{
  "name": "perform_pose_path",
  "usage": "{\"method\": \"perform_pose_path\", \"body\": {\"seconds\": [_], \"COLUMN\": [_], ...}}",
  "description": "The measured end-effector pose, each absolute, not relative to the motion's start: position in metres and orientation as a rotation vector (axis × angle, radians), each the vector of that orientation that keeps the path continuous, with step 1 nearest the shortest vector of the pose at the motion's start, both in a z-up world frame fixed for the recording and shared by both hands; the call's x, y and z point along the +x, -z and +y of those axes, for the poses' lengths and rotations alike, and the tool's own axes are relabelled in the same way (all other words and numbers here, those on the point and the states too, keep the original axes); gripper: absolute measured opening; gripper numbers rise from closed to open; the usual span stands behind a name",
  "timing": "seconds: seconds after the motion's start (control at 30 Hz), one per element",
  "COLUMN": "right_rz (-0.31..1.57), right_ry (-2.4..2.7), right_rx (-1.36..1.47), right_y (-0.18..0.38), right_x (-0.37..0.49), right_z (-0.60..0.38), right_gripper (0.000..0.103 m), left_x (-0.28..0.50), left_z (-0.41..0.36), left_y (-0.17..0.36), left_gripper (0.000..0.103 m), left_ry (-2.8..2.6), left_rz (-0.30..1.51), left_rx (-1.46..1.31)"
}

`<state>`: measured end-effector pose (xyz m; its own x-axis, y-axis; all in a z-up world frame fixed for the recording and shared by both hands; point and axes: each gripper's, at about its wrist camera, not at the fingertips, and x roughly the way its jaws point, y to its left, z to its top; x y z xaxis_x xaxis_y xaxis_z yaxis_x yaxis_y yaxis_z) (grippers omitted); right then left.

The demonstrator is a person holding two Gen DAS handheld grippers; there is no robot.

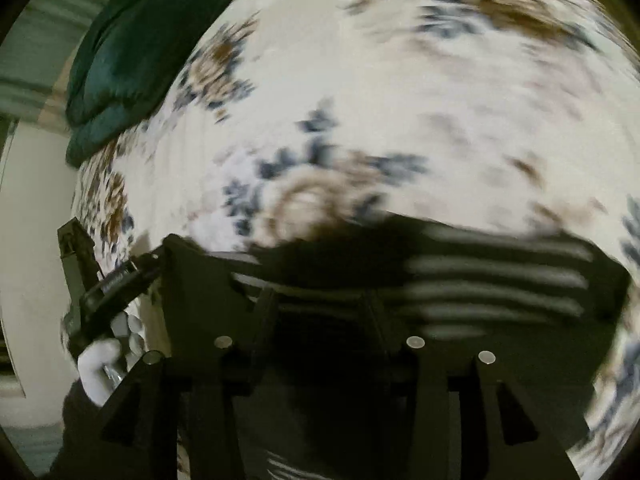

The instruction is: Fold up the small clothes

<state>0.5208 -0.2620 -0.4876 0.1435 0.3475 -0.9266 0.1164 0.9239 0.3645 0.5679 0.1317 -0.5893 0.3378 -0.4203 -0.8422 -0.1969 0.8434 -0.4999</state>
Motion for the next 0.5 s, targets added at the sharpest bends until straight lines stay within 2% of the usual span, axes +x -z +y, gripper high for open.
{"method": "perform_pose_path", "body": {"seconds": [0.1, 0.27, 0.3, 0.5], "right_rz": [1.392, 1.336, 1.324, 1.315], "right_ry": [-0.058, 0.158, 0.206, 0.358], "right_rx": [0.471, 0.648, 0.666, 0.678], "right_y": [0.475, 0.468, 0.467, 0.491], "right_x": [0.482, 0.407, 0.39, 0.351], "right_z": [-0.316, -0.392, -0.406, -0.455], "right_gripper": [0.051, 0.051, 0.055, 0.057], "left_x": [0.549, 0.489, 0.475, 0.426], "left_z": [0.135, 0.133, 0.129, 0.113], "left_y": [0.571, 0.532, 0.525, 0.525], "left_gripper": [0.046, 0.046, 0.046, 0.046], "left_ry": [0.135, 0.074, 0.055, -0.012], "left_rz": [1.194, 1.113, 1.104, 1.143], "left_rx": [-0.547, -0.472, -0.443, -0.358]}}
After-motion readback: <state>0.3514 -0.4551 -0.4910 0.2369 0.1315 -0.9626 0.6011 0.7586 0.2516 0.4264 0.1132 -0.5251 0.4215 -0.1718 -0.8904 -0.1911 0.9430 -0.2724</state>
